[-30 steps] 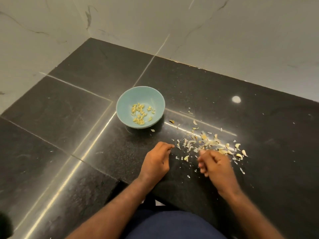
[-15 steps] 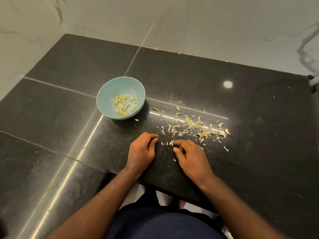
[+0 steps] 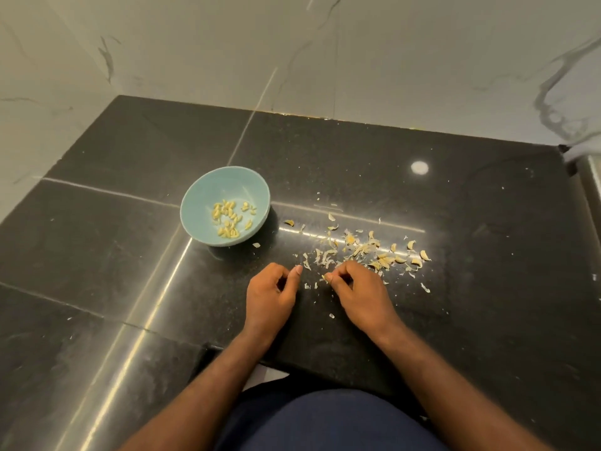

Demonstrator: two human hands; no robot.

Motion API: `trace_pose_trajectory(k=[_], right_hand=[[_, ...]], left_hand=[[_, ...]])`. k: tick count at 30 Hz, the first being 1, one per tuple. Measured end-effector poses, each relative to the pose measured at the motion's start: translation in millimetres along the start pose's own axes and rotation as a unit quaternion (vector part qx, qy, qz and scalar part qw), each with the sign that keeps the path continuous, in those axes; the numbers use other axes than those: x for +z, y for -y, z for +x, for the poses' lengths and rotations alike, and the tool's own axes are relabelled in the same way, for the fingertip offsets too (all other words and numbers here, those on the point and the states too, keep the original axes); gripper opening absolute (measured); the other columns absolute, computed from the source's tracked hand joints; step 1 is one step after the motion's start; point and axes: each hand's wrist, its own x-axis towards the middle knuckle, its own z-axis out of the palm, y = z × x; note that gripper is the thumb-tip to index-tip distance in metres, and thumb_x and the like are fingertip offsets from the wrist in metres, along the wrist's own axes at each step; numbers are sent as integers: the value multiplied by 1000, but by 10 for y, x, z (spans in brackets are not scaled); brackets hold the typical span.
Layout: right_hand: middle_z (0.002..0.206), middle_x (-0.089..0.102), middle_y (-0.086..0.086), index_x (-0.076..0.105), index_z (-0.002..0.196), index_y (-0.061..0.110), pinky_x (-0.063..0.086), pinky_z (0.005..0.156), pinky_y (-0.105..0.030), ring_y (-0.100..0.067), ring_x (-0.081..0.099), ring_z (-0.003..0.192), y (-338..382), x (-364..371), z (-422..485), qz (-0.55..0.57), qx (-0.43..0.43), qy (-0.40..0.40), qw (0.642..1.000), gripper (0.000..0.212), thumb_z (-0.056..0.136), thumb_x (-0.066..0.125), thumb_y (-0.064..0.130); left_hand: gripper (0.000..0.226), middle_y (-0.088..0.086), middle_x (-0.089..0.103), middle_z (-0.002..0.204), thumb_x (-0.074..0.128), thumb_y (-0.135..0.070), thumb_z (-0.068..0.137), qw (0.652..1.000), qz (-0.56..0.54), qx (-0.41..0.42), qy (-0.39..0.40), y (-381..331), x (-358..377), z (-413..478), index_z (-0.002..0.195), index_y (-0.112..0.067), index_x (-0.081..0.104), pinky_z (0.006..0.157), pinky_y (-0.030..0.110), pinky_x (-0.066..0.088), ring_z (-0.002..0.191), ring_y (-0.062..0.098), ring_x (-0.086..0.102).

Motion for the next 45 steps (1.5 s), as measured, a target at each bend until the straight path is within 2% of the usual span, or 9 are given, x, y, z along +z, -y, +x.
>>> trace_pose_trajectory(k=[3, 7, 12, 24, 28, 34, 37, 39, 45], right_hand=[[73, 64, 3, 64, 89, 19, 50, 61, -26, -2, 60, 58, 94, -107, -43, 124, 58, -7, 990, 15, 98, 62, 30], [70, 65, 4, 66, 88, 19, 49, 57, -25, -5, 58, 58, 267, -234, -76, 172, 52, -43, 983, 12, 98, 63, 25], [80, 70, -1, 66, 92, 15, 52, 57, -24, -8, 62, 62, 486, -269, -121, 206, 32, -76, 975, 9, 98, 62, 21], [70, 66, -5, 61, 92, 0, 47, 52, -26, -18, 58, 61, 778, -168, -222, 339, 65, -72, 936, 29, 104, 47, 23], [69, 64, -6, 62, 94, 0, 46, 51, -27, -18, 57, 59, 842, -206, -213, 335, 72, -69, 937, 30, 105, 46, 24], [68, 60, -7, 59, 82, 6, 44, 51, -28, -18, 54, 57, 861, -190, -191, 372, 88, -110, 918, 27, 103, 50, 21], [70, 64, -7, 61, 82, 6, 45, 49, -25, -16, 56, 57, 859, -239, -192, 370, 74, -93, 921, 22, 99, 56, 19], [71, 67, -6, 64, 83, 6, 46, 48, -25, -16, 58, 56, 847, -239, -167, 321, 72, -73, 941, 21, 96, 60, 21], [75, 72, -5, 68, 89, 10, 51, 53, -24, -11, 64, 60, 766, -343, -142, 197, 84, -166, 963, 12, 95, 66, 21]], left_hand=[[22, -3, 62, 68, 63, -30, 96, 992, -89, -45, 70, -290, 7, 40, 77, -18, 65, 60, 25, 48, 64, 12, 58], [12, -5, 73, 86, 61, -29, 97, 958, -207, -81, 180, -637, -16, 112, 102, -23, 70, 63, 19, 53, 75, 6, 68], [13, 3, 71, 75, 61, -22, 97, 952, -213, -62, 213, -684, -175, 295, 94, -14, 70, 60, 21, 52, 65, 9, 66], [13, 9, 70, 77, 67, -17, 92, 891, -343, -69, 288, -728, -394, 485, 97, -5, 68, 59, 23, 51, 65, 14, 62], [12, 5, 70, 75, 67, -13, 91, 878, -377, -72, 287, -750, -409, 494, 100, -6, 68, 57, 22, 51, 63, 12, 62], [31, 6, 70, 73, 64, -29, 93, 891, -362, -121, 244, -696, -384, 544, 81, -1, 67, 55, 23, 48, 63, 14, 61], [14, 3, 73, 91, 58, -17, 98, 890, -340, -134, 273, -679, -418, 538, 101, -9, 69, 60, 24, 53, 74, 13, 67], [22, 3, 73, 103, 56, -9, 99, 877, -336, -115, 323, -662, -449, 523, 118, -14, 65, 69, 26, 58, 88, 13, 71], [34, 6, 73, 114, 52, 3, 98, 836, -376, -136, 376, -709, -471, 551, 128, -9, 62, 83, 30, 58, 107, 18, 69]])
